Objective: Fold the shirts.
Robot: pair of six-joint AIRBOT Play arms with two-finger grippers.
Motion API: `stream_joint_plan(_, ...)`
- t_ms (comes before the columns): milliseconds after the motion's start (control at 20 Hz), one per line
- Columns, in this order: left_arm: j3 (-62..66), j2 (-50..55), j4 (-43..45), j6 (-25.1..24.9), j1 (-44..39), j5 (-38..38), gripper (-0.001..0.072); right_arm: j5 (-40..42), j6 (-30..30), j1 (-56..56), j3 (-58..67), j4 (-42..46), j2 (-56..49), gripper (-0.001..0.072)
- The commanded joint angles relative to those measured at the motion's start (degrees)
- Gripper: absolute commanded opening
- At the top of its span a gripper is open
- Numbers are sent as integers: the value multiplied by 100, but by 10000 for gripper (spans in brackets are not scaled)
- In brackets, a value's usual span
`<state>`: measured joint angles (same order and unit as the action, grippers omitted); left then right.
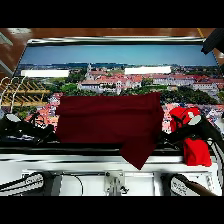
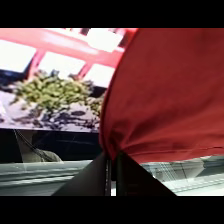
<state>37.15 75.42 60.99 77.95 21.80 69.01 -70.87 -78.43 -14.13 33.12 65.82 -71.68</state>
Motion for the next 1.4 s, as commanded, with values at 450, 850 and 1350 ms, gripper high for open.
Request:
stream_joint_plan(450, 7, -31, -17, -37, 0, 55, 33, 1051, 181, 120, -468, -1279, 9, 64)
stream_joint_plan(850, 1010, -118, -310, -529, -4, 214, 31, 57, 151, 122, 964, -1453, 398, 58)
stream_joint_plan(1350, 3108, 828, -1010, 146, -197, -197, 31, 1034, -192, 511, 2924, -1788, -614, 57)
